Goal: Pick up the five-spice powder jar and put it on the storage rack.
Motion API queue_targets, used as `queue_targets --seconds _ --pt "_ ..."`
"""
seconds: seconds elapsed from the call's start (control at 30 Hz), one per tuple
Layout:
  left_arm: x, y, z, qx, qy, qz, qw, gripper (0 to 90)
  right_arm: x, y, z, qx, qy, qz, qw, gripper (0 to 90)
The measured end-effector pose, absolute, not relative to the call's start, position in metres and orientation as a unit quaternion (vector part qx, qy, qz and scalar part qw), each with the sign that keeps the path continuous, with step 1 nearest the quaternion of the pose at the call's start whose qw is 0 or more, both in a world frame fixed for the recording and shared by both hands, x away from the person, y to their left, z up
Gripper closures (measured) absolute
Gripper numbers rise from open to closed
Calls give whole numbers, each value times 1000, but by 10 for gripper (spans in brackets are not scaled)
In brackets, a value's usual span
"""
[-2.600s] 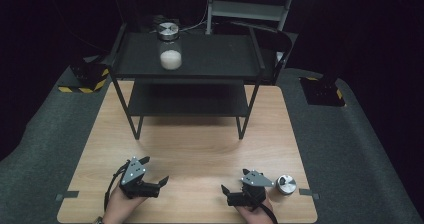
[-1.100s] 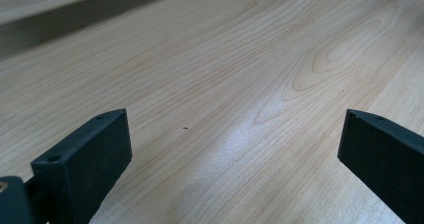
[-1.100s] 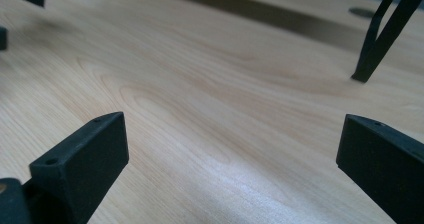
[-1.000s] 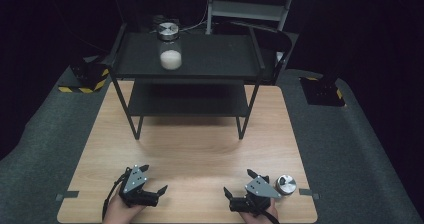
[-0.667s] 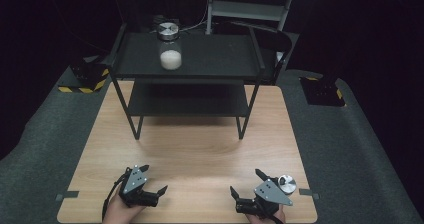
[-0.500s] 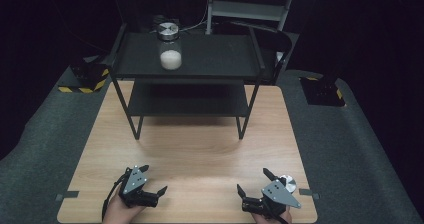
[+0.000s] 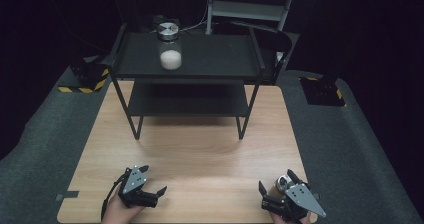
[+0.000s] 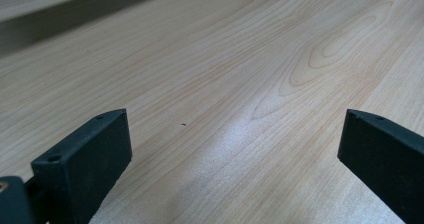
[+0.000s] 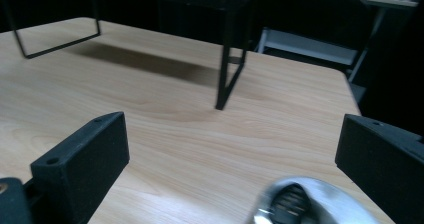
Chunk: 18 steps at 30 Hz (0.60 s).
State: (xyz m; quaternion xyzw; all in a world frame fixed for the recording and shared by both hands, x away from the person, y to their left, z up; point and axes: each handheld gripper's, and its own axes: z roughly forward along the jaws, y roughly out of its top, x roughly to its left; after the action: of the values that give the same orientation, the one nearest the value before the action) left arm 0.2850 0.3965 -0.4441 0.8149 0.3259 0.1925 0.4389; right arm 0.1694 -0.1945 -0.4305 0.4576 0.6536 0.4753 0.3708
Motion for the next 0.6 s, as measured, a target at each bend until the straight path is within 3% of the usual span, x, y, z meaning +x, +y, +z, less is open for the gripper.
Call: queue_targets --seconds 0.3,0.6 --pt "287 397 -444 815 328 189 439 10 165 -211 -441 489 640 470 362 24" --pt "287 397 -444 815 328 188 439 10 166 -226 -455 500 632 480 347 124"
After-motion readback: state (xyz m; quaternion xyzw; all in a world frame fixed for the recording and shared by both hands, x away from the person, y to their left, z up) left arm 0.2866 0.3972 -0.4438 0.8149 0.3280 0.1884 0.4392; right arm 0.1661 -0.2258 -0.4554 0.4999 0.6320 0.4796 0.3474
